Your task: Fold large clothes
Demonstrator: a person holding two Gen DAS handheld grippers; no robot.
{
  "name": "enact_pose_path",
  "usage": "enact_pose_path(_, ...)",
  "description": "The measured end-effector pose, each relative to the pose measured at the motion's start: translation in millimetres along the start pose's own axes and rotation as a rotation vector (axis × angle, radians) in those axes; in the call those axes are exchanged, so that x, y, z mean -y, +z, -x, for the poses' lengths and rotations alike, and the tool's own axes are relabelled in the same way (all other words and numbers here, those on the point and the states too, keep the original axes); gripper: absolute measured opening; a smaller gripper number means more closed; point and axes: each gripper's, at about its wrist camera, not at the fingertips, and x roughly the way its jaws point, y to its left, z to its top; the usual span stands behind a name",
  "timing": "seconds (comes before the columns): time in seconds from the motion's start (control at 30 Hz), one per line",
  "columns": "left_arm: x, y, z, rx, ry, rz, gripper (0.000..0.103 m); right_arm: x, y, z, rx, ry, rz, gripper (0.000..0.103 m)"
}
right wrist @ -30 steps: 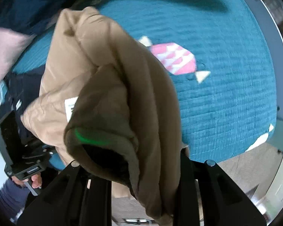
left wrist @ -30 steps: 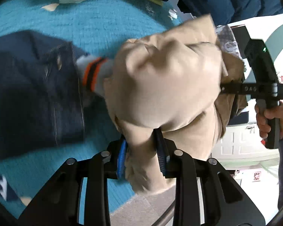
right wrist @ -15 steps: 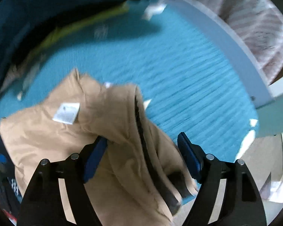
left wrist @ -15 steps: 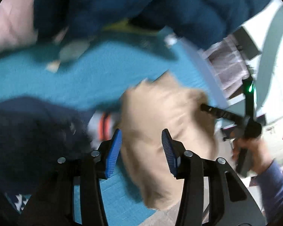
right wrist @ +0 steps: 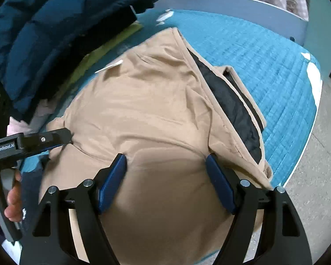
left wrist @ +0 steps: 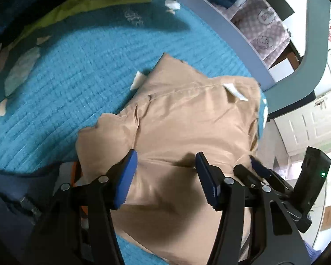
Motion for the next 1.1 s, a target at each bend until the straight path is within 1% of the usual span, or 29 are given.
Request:
enact_pose_path(0.1,-4,9,13,0.045,-0.051,0.056,0.056,0,10,0,-0.014,-0.006,-0.021,0.073)
enact_pose_path(0.13,-5,8,27,0.084,-0.080,0.069,0.057,-2,12,1,-0.011,-0.010,-0.017,0.073)
enact_pose_path(0.2,-9,7,55,0.154,-0.101,0.086,0.058,-9,20,20,0.021,-0.011,-0.034,0.073)
enact_pose_path(0.23,-14,3,72,0.187,-0.105,0.087,0.064,-18,22,32,0.045,-0.039,-0.027,0.073)
enact_pose_path(0.27,-21,-1,86,0.208,-0.078,0.086,0.070,-27,21,42,0.058,-0.039,-0.016,0.075)
enact_pose_path(0.3,-27,-7,100,0.227,-0.056,0.084,0.071,-41,17,53,0.075,-0.009,-0.009,0.075)
enact_pose_path(0.33,-37,-14,111,0.241,-0.037,0.080,0.071,-52,11,59,0.082,0.002,-0.003,0.075)
enact_pose_path(0.37,-44,-18,117,0.245,-0.003,0.074,0.071,-72,2,66,0.079,0.006,0.016,0.074)
enact_pose_path(0.4,-57,-28,123,0.234,0.061,0.057,0.071,-86,-6,71,0.082,0.006,0.033,0.075)
enact_pose_path(0.43,-71,-39,128,0.209,0.105,0.044,0.071,-107,-19,77,0.089,0.017,0.060,0.075)
enact_pose_path(0.47,-80,-46,131,0.193,0.117,0.040,0.071,-123,-29,78,0.076,0.048,0.075,0.075)
enact_pose_path(0.5,-95,-60,138,0.169,0.138,0.052,0.071,-133,-39,78,0.065,0.076,0.075,0.075)
enact_pose_path(0.53,-110,-76,148,0.162,0.164,0.075,0.071,-145,-53,78,0.056,0.096,0.068,0.075)
enact_pose_path(0.57,-125,-94,161,0.172,0.170,0.086,0.072,-153,-60,77,0.042,0.108,0.061,0.075)
enact_pose_path(0.6,-131,-104,169,0.174,0.190,0.092,0.072,-160,-70,74,0.024,0.117,0.047,0.075)
enact_pose_path(0.63,-144,-122,183,0.176,0.230,0.100,0.072,-168,-82,73,0.014,0.124,0.028,0.075)
enact_pose_path(0.67,-151,-134,192,0.182,0.235,0.106,0.073,-175,-90,74,0.008,0.137,0.021,0.075)
enact_pose_path(0.7,-167,-157,212,0.201,0.253,0.129,0.073,-182,-99,77,0.004,0.140,0.017,0.075)
enact_pose_path(0.73,-176,-172,227,0.217,0.285,0.142,0.074,-189,-106,81,0.012,0.128,0.020,0.075)
enact_pose_path(0.8,-196,-206,261,0.251,0.329,0.168,0.075,-203,-119,89,0.037,0.136,0.030,0.075)
enact_pose_path(0.83,-205,-225,283,0.272,0.360,0.177,0.078,-209,-123,93,0.045,0.134,0.039,0.075)
enact_pose_path(0.87,-213,-242,300,0.293,0.390,0.189,0.081,-222,-131,97,0.052,0.125,0.058,0.075)
enact_pose_path(0.9,-219,-256,317,0.308,0.415,0.197,0.081,-235,-141,103,0.061,0.125,0.076,0.075)
enact_pose_path(1.0,-240,-303,369,0.369,0.471,0.230,0.085,-279,-168,116,0.096,0.129,0.149,0.075)
enact_pose_path(1.03,-249,-322,385,0.385,0.492,0.254,0.087,-295,-178,122,0.109,0.148,0.163,0.076)
enact_pose_path(1.1,-263,-347,412,0.413,0.505,0.278,0.087,-320,-198,131,0.140,0.156,0.188,0.076)
